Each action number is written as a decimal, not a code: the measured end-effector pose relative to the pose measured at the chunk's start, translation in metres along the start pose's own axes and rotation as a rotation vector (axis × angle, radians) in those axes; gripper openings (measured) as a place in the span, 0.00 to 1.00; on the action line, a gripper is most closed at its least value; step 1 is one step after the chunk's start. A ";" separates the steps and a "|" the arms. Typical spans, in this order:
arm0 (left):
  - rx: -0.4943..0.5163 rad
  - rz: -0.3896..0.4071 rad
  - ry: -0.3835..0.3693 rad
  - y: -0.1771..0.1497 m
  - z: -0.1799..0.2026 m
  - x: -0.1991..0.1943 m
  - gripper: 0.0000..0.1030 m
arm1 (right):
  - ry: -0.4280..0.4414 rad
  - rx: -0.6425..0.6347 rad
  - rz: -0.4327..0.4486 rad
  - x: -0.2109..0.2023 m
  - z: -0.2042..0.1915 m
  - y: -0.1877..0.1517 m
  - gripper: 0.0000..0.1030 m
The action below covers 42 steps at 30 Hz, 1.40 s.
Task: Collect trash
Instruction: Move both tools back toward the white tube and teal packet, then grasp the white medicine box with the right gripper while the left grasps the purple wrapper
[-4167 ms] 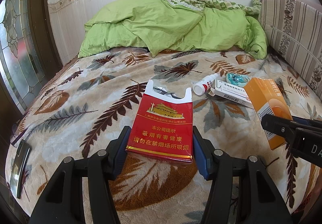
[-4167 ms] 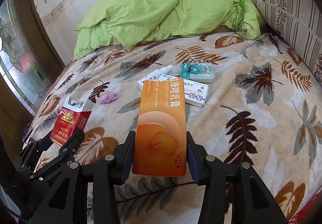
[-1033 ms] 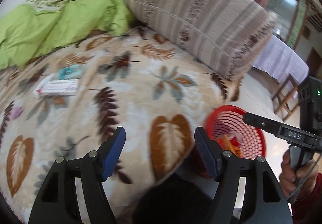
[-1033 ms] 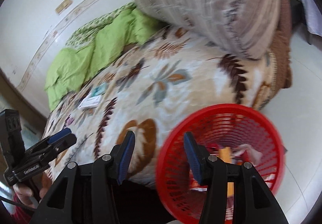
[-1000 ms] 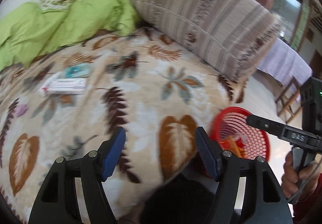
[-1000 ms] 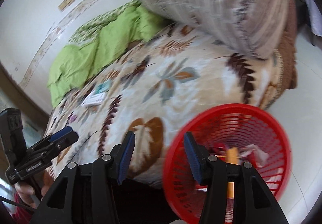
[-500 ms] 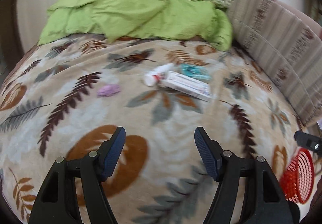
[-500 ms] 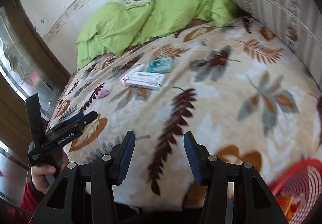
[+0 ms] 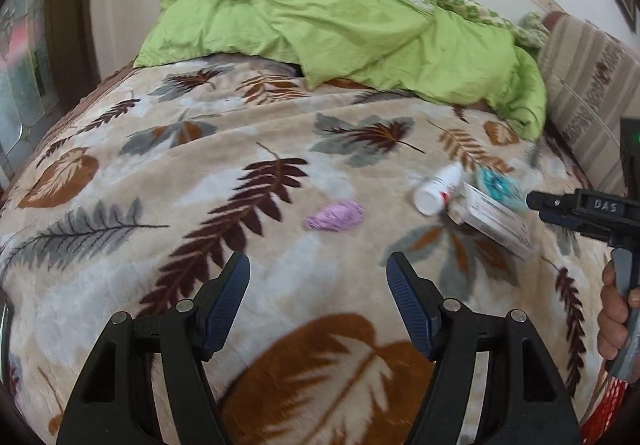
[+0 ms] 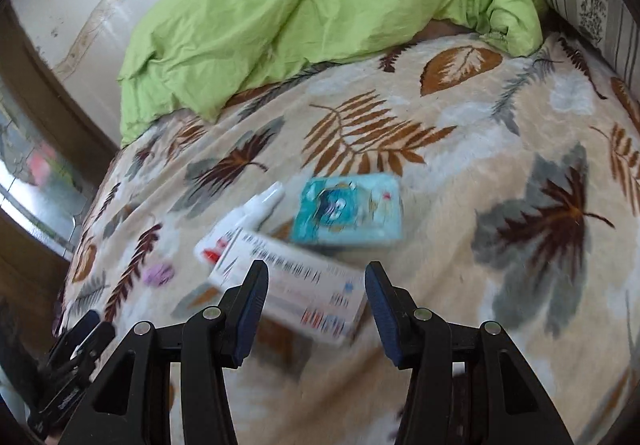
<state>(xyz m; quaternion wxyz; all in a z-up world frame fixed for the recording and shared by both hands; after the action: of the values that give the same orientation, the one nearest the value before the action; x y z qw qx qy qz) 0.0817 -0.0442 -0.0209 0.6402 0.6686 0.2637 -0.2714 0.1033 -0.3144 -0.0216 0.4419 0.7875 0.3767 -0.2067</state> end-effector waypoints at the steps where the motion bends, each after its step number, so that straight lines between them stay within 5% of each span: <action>1: -0.014 -0.004 0.006 0.002 -0.004 0.004 0.68 | -0.008 0.013 0.002 0.006 0.007 0.004 0.52; 5: -0.038 -0.015 0.009 0.005 -0.012 0.010 0.68 | 0.048 0.101 -0.029 0.023 0.018 0.004 0.52; 12: -0.058 -0.003 -0.007 0.011 -0.015 0.006 0.68 | 0.227 0.036 -0.174 0.019 -0.043 -0.060 0.58; 24: -0.033 -0.004 -0.034 0.021 -0.011 0.026 0.68 | -0.045 -0.239 -0.197 0.048 -0.074 -0.074 0.59; 32: 0.076 -0.058 -0.075 0.020 0.016 0.060 0.68 | -0.030 -0.132 -0.153 0.015 -0.073 -0.085 0.57; 36: 0.132 -0.066 -0.090 0.018 0.034 0.066 0.60 | -0.014 -0.065 -0.127 0.003 -0.074 -0.086 0.57; 39: 0.194 -0.104 -0.053 0.009 0.045 0.076 0.42 | -0.025 -0.076 -0.104 -0.002 -0.077 -0.083 0.57; 42: 0.203 -0.110 -0.026 0.008 0.044 0.080 0.38 | -0.021 -0.067 -0.102 -0.001 -0.076 -0.083 0.57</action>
<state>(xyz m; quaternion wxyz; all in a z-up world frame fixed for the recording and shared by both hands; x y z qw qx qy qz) 0.1433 -0.0879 -0.0726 0.5566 0.7110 0.2625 -0.3402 0.0377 -0.2227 -0.0257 0.4608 0.7498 0.4184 -0.2245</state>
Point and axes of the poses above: each gripper's, at about its wrist camera, not at the fingertips, and x roughly the way its jaws point, z to its right, y to its top, the point moved 10 cm from there along x, roughly the way its jaws point, and after that the axes turned 11 degrees about y, right-handed, at the moved point
